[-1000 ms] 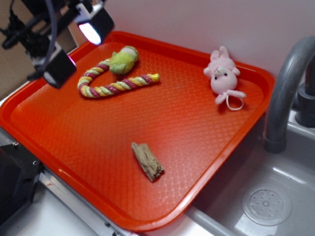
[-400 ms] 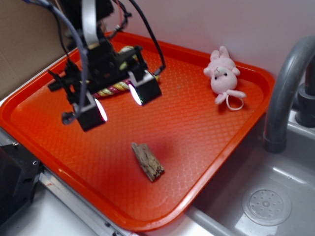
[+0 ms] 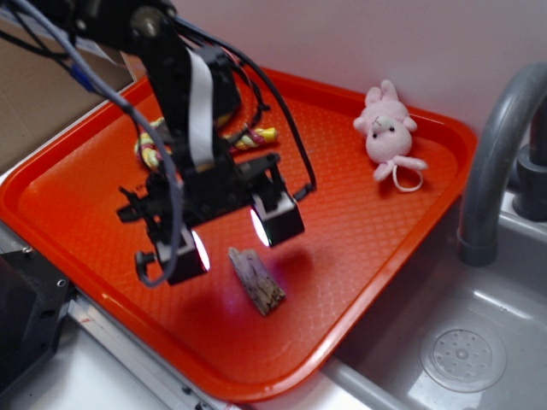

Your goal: Grab the wood chip.

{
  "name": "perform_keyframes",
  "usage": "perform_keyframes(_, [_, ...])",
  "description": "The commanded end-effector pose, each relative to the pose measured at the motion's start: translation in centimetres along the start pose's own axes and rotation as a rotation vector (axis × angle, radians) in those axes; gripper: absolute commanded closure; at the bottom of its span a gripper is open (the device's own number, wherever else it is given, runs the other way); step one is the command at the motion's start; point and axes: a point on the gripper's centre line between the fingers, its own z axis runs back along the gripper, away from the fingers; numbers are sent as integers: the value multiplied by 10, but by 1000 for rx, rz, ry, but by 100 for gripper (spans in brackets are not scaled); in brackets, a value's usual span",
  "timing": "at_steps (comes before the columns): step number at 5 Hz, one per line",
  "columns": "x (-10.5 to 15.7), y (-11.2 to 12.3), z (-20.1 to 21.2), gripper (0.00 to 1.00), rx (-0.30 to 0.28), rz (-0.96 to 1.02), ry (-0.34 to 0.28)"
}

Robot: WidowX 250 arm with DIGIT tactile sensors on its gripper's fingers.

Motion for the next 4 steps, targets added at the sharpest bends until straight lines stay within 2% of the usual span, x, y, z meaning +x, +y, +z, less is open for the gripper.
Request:
perform_keyframes(1, [9,-10,-19,0,-15,-2,39])
perform_keyframes(2, [10,-11,-24,100,-17,-1,48])
perform_keyframes(4, [6,-16,-27,100,-15,-1,54])
